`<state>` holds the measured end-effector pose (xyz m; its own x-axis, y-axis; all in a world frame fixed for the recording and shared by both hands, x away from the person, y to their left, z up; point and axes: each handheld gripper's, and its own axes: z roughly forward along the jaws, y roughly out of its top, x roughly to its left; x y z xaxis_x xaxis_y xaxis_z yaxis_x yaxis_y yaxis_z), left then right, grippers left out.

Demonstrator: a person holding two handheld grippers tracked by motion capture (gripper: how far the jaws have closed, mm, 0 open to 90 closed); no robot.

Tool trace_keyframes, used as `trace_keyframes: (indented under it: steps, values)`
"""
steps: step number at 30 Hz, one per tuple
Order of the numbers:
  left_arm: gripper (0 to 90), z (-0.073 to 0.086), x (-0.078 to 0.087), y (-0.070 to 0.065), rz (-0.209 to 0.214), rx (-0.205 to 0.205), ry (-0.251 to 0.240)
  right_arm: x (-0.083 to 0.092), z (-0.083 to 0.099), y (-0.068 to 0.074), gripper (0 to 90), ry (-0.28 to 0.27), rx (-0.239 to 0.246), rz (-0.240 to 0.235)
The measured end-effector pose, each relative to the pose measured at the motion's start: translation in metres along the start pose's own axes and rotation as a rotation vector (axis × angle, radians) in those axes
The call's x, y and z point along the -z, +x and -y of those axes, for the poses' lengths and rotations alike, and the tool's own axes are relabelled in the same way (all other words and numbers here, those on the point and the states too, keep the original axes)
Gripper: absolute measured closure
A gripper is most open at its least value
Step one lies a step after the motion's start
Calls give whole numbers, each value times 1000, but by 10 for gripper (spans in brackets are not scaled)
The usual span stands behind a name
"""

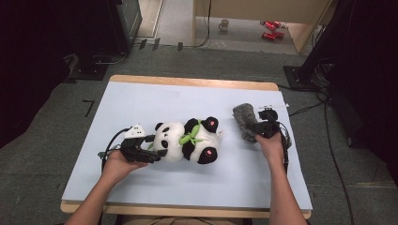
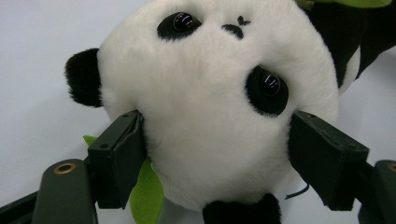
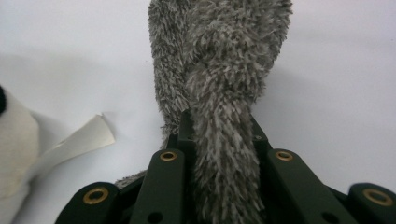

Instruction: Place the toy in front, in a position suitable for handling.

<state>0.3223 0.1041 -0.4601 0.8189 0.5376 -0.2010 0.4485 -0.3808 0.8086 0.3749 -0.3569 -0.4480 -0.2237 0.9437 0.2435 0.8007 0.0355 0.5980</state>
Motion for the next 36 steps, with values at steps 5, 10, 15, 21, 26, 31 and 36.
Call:
trace_keyframes:
  steps: [5,10,15,21,26,31,36]
  values:
    - [217,0,0,0,-6,5,-5,11,-5,3,764,-2,-15,-14]
    - [218,0,0,0,-6,6,-4,24,-12,18,764,-20,26,-13]
    - [220,0,0,0,-5,8,-5,35,-22,35,763,-31,46,-32]
    - [221,0,0,-1,-6,8,-4,50,-36,50,762,-57,59,-64]
    - [225,0,0,-1,-7,4,-4,61,-56,73,763,-61,114,-85]
    - [225,0,0,-1,-6,7,-10,67,-75,102,763,-35,173,-109]
    - [224,0,0,-1,-8,4,-8,66,-87,132,763,-19,221,-141]
